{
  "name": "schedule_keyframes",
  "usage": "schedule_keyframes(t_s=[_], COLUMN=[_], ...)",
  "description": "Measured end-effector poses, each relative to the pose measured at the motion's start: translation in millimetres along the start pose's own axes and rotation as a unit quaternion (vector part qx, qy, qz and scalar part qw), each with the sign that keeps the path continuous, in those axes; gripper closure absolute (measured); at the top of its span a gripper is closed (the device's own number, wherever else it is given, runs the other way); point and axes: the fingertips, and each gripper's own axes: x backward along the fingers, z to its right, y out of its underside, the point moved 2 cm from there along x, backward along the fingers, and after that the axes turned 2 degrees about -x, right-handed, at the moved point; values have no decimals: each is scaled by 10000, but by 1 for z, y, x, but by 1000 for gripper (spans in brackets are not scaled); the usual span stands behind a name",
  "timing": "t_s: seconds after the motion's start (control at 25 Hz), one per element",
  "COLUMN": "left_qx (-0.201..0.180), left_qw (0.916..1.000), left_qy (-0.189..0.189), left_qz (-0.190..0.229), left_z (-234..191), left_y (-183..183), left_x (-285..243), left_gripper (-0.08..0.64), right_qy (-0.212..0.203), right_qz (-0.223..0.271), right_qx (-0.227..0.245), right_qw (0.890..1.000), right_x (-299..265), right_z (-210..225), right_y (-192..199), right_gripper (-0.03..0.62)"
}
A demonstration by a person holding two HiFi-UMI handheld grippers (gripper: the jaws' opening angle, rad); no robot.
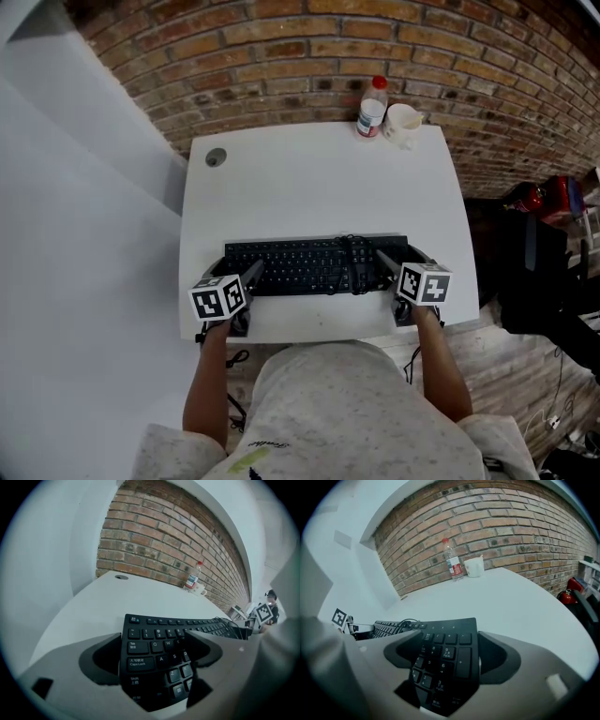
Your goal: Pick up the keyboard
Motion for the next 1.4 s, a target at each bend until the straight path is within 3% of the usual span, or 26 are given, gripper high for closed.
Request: schedule_keyframes(t_s=[0.6,0.96,1.4], left_qx=[29,-240,-491], left_qw=[9996,9950,9787], left_qy=[-89,-139,-100], left_qz=[248,964,1992], left_z=[2,16,43], left_y=[-3,-47,-126], left_x=[11,38,87], left_gripper=[144,144,144], right_qy=[30,-157,-396], right_qz=[78,710,1715], right_qx=[123,287,745], right_qw=[9999,9969,9816], right_x=[7,29,78], right_z=[-7,-20,-50], right_y=[-9,-50,-134], right_gripper=[218,219,219])
